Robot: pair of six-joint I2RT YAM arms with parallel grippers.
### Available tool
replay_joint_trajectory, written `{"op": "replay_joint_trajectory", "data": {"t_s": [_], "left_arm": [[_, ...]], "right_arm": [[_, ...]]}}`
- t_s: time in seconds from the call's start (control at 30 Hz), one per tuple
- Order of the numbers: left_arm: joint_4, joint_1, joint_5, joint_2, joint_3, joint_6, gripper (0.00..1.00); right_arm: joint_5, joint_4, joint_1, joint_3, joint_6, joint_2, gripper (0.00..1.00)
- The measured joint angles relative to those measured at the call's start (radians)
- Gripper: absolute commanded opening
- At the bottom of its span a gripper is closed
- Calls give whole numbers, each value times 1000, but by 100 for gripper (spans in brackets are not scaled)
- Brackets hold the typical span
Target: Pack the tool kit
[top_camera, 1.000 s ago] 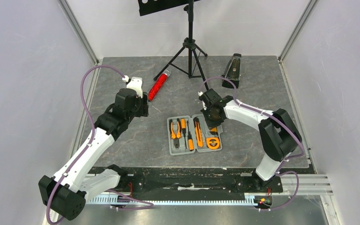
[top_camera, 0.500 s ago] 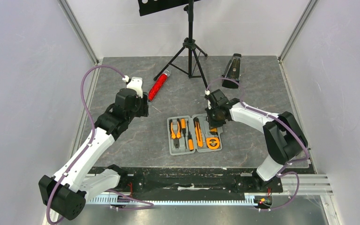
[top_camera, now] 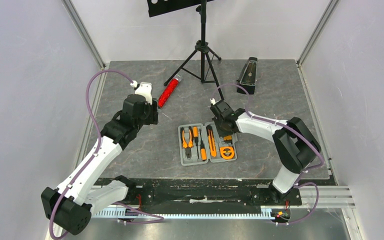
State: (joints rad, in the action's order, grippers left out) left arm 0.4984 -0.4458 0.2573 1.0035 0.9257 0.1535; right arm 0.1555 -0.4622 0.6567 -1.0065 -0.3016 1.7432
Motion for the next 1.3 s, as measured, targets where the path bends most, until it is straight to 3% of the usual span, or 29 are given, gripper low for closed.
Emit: {"op": "replay_joint_trajectory", "data": {"t_s": [0.27, 0.5, 0.77, 1.3], "left_arm": [[-1, 0, 2, -14, -7, 0, 63], [-1, 0, 2, -14, -9, 0, 63], [-2, 0, 0, -14, -9, 0, 63], [-3, 0, -4, -14, -9, 0, 63]], "right_arm": [[46, -40, 27, -39, 18, 14, 0], [22, -210, 22, -194, 43, 63, 0], [-27, -279, -13, -220, 40, 27, 17], [1, -281, -54, -143, 40, -22, 29]]}}
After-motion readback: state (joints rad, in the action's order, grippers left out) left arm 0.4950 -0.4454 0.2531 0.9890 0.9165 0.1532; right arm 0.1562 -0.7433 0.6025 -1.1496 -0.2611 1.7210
